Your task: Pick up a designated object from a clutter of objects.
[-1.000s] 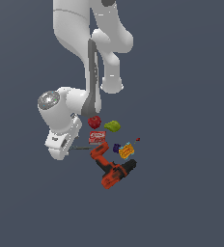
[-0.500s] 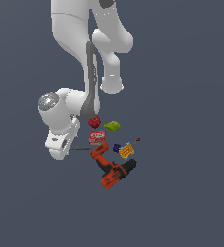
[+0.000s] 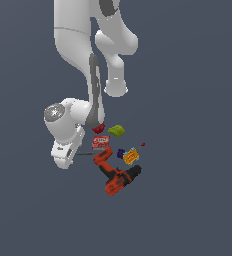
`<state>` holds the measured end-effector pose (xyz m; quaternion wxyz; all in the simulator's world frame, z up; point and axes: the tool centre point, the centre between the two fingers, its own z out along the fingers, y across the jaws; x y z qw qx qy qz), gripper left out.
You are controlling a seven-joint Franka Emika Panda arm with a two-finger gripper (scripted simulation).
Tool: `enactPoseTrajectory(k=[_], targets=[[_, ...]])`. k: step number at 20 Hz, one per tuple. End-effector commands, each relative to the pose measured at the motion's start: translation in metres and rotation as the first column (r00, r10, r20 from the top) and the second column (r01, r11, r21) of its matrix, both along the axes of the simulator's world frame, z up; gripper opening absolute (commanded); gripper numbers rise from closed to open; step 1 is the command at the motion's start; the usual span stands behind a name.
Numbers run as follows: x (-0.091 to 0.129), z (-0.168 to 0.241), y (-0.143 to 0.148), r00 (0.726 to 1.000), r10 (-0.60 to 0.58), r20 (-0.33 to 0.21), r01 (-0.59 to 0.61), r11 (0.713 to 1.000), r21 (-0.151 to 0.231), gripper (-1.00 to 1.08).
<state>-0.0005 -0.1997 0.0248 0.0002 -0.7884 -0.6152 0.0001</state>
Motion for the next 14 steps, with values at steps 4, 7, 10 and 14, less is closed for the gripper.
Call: enactPoseTrajectory(k=[4,7,10,14], targets=[[0.0005,-0.016,-0.0004,1.0,0.001,0.0,-0.001,1.0,0.0,1.0],[0.0008,-0.0169,-0.0003,1.0,0.002,0.0,-0.002,1.0,0.0,-1.0],[0.0008,-0.0169,-0.0003,1.0,0.002,0.0,-0.002,1.0,0.0,-1.0],[0.0008,-0.0169,-0.0003,1.0,0.002,0.0,-0.002,1.0,0.0,-1.0]])
